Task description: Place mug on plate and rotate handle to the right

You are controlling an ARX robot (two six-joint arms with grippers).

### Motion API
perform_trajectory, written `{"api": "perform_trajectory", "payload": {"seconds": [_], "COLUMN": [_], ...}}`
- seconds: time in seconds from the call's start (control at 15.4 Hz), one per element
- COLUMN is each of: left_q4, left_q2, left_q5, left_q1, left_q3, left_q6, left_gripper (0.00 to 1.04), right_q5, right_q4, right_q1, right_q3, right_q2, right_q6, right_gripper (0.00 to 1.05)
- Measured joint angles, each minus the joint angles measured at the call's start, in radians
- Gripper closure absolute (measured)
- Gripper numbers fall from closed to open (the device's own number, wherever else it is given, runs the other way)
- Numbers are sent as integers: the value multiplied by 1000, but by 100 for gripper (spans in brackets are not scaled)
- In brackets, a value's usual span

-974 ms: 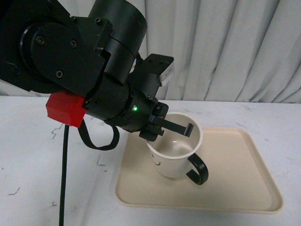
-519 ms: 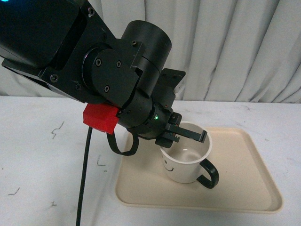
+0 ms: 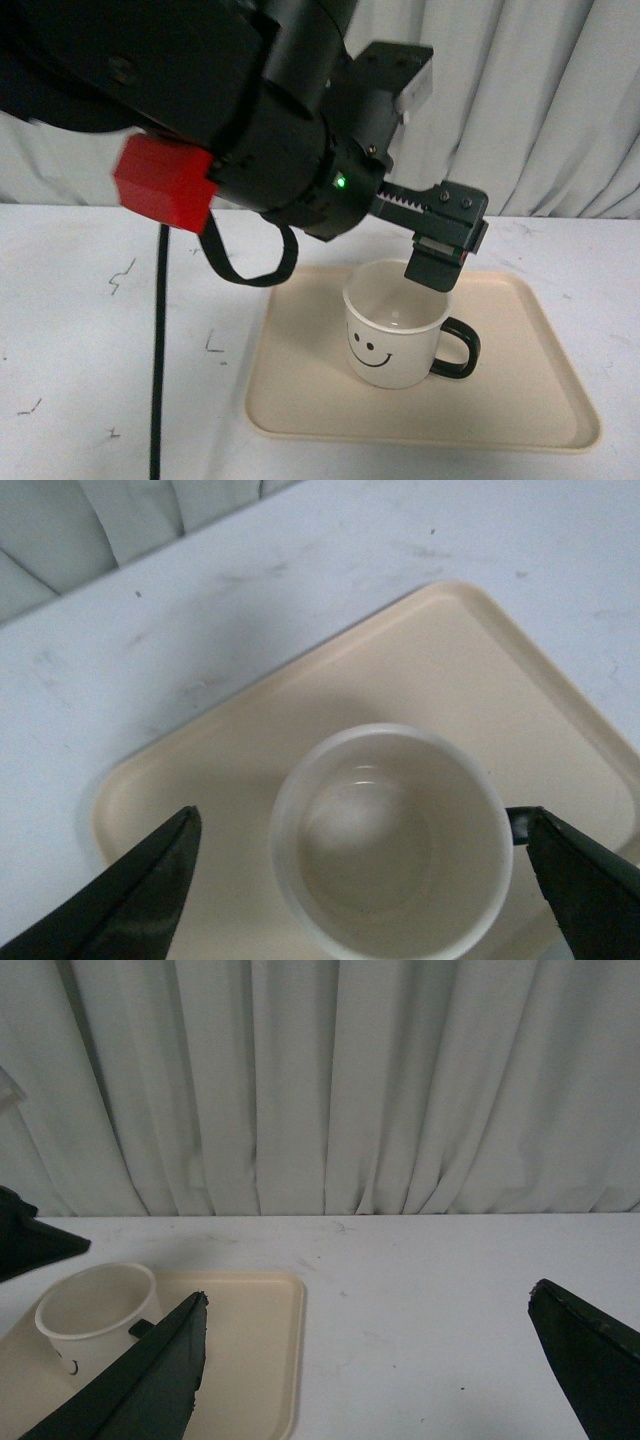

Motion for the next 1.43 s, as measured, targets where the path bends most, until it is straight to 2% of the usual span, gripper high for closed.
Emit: {"api": "perform_trajectory", "payload": {"seconds": [0.13,0.19,0.32,0.39,0.45,0.52,0.58,0.65,0.78,0.97,1.3,1.43], "left_q4": [86,197,549,645,658,658,657,648,652,624,517,456], "left_q2": [-162,-265,-515,-614,-690,-731,-756,-781,-866,-993,-1200,-1283], "left_q5": [47,107,205,106,-77,-203,-303,-334,-291,-223,-132,-40], "left_q1": [6,21,102,136,164,182,204,239,284,364,450,547], "left_q3": [-131,-224,-459,-549,-623,-674,-731,-802,-870,-966,-1065,-1087], "left_q6": [1,1,-16,-34,-42,-50,-53,-54,-54,-58,-57,-58], "left_gripper": [7,7,7,10,19,27,36,48,68,104,103,103], "right_q5": [0,0,0,0,0,0,0,0,0,0,0,0], "right_q4": [0,0,0,0,0,0,0,0,0,0,0,0], "right_q1": [0,0,0,0,0,0,0,0,0,0,0,0], "right_q3": [0,0,0,0,0,0,0,0,0,0,0,0], "right_q2": [0,0,0,0,0,0,0,0,0,0,0,0], "right_q6": [0,0,0,0,0,0,0,0,0,0,0,0], "right_gripper": [6,6,6,6,6,6,6,6,6,6,6,6]}}
